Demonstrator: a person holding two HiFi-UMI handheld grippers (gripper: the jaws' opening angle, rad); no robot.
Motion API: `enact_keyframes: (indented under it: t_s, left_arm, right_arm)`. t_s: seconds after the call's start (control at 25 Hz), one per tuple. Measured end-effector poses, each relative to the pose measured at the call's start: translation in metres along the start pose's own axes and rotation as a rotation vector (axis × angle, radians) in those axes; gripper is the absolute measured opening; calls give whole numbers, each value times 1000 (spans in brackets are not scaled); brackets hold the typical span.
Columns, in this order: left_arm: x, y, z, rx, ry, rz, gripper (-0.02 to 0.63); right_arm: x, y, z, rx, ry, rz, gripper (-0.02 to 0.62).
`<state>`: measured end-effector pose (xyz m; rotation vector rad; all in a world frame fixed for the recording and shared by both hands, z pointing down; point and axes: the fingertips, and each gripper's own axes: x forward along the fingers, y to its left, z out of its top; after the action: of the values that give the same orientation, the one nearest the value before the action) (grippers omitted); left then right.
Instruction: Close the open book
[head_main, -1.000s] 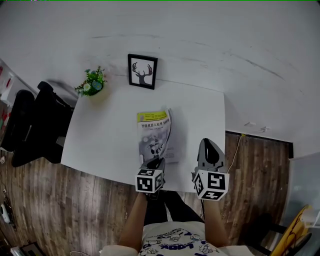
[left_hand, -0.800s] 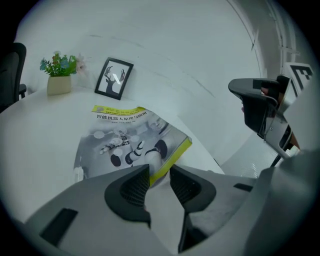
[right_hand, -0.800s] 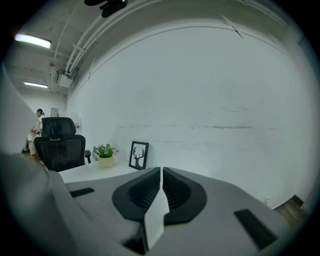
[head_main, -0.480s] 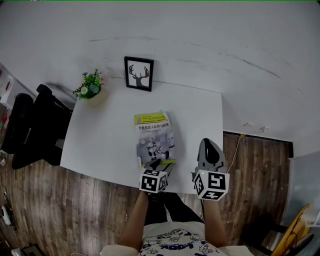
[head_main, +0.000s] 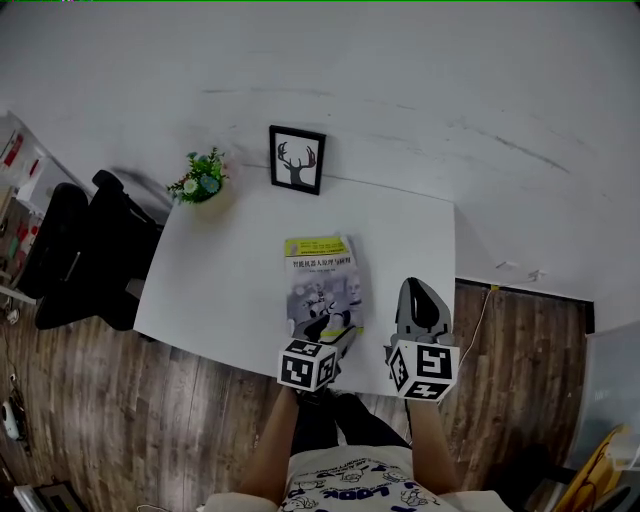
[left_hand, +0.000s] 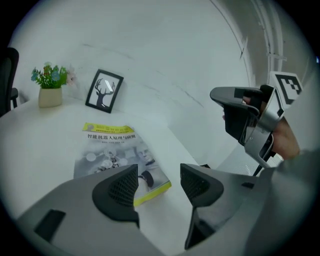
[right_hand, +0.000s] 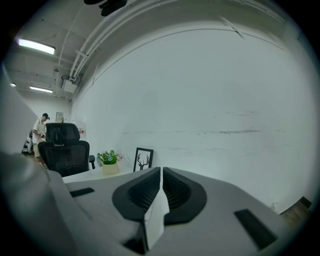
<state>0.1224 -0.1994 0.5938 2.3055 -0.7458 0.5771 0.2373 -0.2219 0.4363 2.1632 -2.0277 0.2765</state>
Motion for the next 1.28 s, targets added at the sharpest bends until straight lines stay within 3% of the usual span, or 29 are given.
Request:
enact_keyframes:
  t_s: [0.36,0.6,0.8,1.0,1.28]
  left_arm:
    - [-61,17,98,56,-273,131,261]
    - [-106,27,143,97,-442,258,164]
    - [-135,28,164,147,-515,350,63]
    - [-160,28,181,171,-591,443,35]
    - [-179,26,188,187,-624,492,25]
  right_arm:
    - [5,19,25,-16,-47,53,31]
    - [8,30,44,-28,-87,79,31]
    - [9,37,61,-30,-122,99,31]
    - [11,38,72,-29,-143,116,31]
    - [9,37,79,-29,-156,123,31]
